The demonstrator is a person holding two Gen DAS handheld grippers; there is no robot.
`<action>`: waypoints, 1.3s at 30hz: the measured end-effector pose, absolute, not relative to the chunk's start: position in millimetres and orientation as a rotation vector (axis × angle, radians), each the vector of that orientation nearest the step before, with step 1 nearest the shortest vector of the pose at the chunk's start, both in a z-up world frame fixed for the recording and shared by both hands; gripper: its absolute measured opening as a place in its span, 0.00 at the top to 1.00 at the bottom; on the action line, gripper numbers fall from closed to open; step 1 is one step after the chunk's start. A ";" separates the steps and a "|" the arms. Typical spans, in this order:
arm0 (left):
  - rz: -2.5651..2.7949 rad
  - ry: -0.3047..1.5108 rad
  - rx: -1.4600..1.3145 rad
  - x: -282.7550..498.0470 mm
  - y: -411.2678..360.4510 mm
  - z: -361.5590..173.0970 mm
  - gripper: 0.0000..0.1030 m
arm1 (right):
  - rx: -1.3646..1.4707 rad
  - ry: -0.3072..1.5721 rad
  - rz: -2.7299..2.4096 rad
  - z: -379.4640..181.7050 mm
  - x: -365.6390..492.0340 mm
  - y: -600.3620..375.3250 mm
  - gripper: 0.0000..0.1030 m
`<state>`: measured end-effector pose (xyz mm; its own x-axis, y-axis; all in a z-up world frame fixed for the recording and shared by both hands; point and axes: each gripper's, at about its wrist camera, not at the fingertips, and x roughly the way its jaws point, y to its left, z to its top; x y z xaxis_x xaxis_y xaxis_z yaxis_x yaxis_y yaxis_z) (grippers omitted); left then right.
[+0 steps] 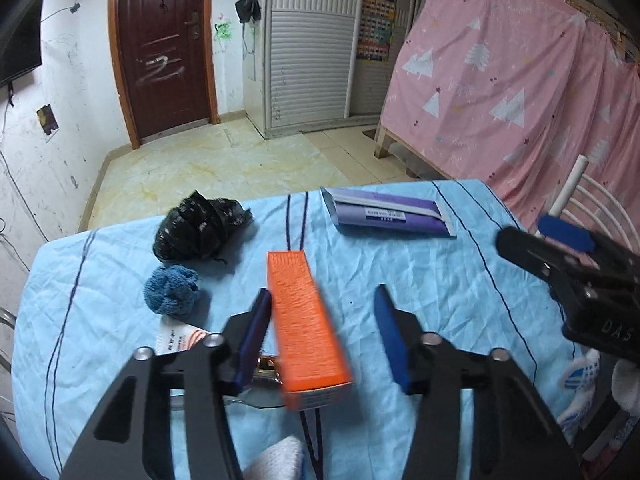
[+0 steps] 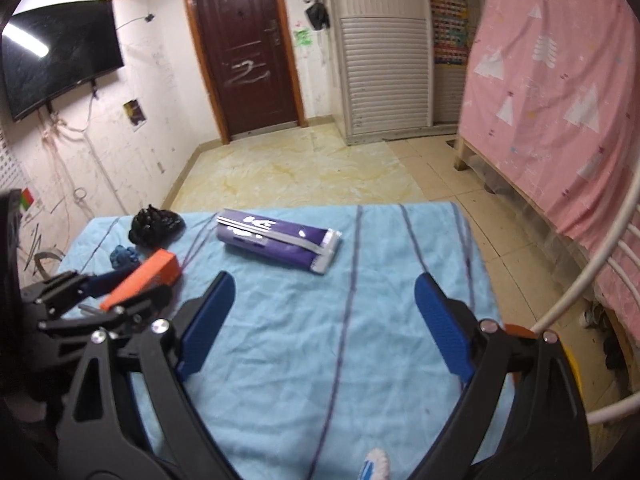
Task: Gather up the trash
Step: 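Grasp the orange box with the left tool while the right tool grasps the purple tube, then carry the orange box and purple tube to the yellow bin and open both tools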
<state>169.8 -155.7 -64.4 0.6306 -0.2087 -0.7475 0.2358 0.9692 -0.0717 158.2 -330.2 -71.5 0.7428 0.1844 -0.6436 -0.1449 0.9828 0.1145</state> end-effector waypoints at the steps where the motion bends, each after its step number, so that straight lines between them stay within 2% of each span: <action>1: -0.262 0.860 0.040 170.2 -157.3 -66.4 0.70 | 0.039 0.716 0.196 -71.9 163.5 -325.5 0.13; 3: -0.269 0.869 0.050 170.6 -159.6 -69.6 0.78 | 0.004 0.728 0.229 -73.9 175.9 -315.6 0.11; 8: -0.302 0.885 0.023 169.3 -157.2 -70.2 0.87 | -0.053 0.773 0.310 -82.3 203.6 -301.1 0.11; 17: -0.343 0.897 -0.057 162.0 -141.4 -65.6 0.87 | -0.228 0.832 0.428 -95.0 238.5 -279.2 0.11; 19: -0.345 0.901 -0.062 160.7 -139.7 -65.5 0.87 | -0.277 0.846 0.442 -98.1 243.9 -273.1 0.18; 21: -0.349 0.904 -0.063 158.3 -138.0 -65.7 0.87 | -0.318 0.868 0.451 -102.6 248.3 -267.3 0.30; 26: -0.359 0.903 -0.070 154.6 -137.4 -62.8 0.87 | -0.336 0.890 0.462 -105.9 253.5 -265.6 0.40; 28: -0.358 0.902 -0.075 153.2 -136.5 -61.7 0.87 | -0.306 0.905 0.482 -105.8 254.1 -266.0 0.48; 30: -0.355 0.896 -0.082 151.5 -135.1 -59.9 0.87 | -0.293 0.908 0.485 -106.0 252.2 -265.8 0.62; 33: -0.353 0.892 -0.088 148.5 -133.3 -57.5 0.87 | -0.279 0.906 0.470 -104.7 249.4 -267.5 0.72; 39: -0.361 0.872 -0.098 141.4 -130.4 -50.1 0.87 | -0.159 0.866 0.481 -89.0 232.4 -280.8 0.85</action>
